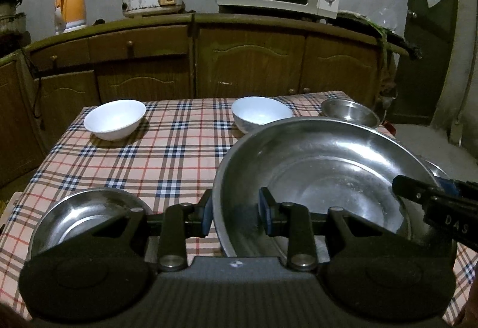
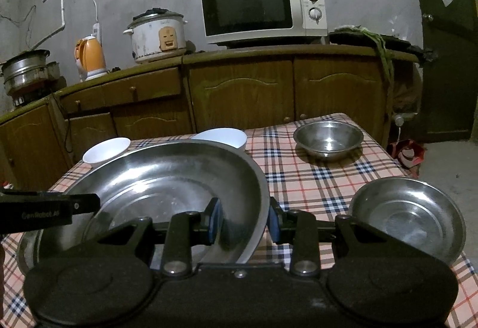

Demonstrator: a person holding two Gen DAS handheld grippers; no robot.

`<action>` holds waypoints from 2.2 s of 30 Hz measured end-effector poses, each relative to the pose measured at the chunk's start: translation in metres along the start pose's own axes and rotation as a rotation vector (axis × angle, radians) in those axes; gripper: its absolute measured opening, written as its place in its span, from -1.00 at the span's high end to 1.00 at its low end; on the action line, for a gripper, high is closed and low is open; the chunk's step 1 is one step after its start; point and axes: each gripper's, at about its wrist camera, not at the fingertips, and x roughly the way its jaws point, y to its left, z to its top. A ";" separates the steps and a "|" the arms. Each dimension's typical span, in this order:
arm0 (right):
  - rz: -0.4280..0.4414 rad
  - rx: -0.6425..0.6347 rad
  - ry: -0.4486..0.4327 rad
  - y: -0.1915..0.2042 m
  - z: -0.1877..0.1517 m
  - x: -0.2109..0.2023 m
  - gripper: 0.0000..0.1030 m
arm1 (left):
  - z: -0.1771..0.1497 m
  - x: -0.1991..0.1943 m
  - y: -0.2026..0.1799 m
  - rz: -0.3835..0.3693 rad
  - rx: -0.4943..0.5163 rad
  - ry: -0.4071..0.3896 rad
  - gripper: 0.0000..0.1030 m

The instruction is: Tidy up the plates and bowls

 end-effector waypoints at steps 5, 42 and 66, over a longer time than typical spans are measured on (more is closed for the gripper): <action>-0.004 0.003 -0.009 0.000 -0.001 -0.010 0.20 | -0.004 -0.008 -0.002 -0.005 0.001 -0.009 0.39; -0.012 0.023 -0.015 -0.001 -0.013 -0.051 0.20 | -0.022 -0.035 -0.009 -0.022 0.016 -0.023 0.38; -0.018 0.044 0.023 -0.005 -0.026 -0.044 0.20 | -0.035 -0.028 -0.012 -0.023 0.021 0.014 0.38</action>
